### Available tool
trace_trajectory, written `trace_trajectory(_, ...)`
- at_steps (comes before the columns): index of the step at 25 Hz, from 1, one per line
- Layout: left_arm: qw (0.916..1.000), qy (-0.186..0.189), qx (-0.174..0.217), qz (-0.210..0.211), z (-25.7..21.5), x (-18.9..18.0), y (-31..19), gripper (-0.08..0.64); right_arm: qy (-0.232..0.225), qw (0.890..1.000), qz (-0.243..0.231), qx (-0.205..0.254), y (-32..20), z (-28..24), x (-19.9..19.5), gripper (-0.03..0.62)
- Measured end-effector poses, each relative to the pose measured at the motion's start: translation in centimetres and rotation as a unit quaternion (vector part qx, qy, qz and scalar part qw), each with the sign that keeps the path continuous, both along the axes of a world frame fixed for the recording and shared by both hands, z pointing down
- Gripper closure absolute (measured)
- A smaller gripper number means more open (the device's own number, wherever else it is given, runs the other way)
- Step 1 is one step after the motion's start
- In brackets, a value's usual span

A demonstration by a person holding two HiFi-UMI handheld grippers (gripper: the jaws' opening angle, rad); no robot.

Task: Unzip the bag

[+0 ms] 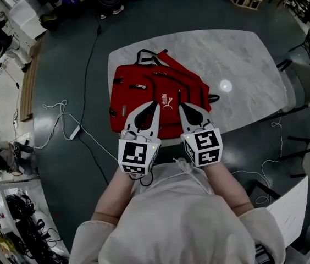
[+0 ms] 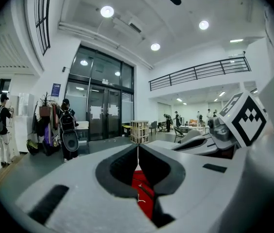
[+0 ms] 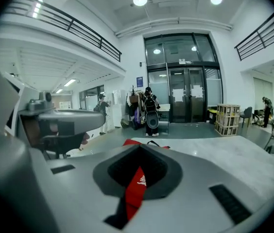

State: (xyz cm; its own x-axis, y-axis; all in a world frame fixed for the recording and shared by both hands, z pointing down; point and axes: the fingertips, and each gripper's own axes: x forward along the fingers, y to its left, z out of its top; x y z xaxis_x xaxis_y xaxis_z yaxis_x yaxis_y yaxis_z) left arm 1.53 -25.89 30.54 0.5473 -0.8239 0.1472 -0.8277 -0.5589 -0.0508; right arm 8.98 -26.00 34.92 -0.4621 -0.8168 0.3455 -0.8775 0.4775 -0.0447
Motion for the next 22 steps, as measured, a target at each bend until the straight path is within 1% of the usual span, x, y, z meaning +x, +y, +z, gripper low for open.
trace_trajectory(5, 0.9999, 0.009, 0.002, -0.008, -0.4, -0.5, 0.2, 0.538, -0.002, 1.0, -0.006, 0.011, 0.5, -0.5, -0.6, 0.566)
trace_trajectory(10, 0.9996, 0.022, 0.004, -0.016, -1.0, -1.4, 0.3, 0.538, -0.003, 0.999, -0.001, 0.043, 0.9, -2.2, -1.2, 0.566)
trace_trajectory(16, 0.9994, 0.032, 0.012, -0.007, -1.8, -0.8, 1.2, 0.538, -0.003, 0.998, 0.003, 0.056, 1.7, -3.1, -1.3, 0.566)
trace_trajectory(22, 0.9993, 0.037, 0.003, -0.004, -1.2, -1.5, 1.9, 0.538, -0.002, 0.998, 0.006, 0.065, 2.2, -3.6, -1.8, 0.566)
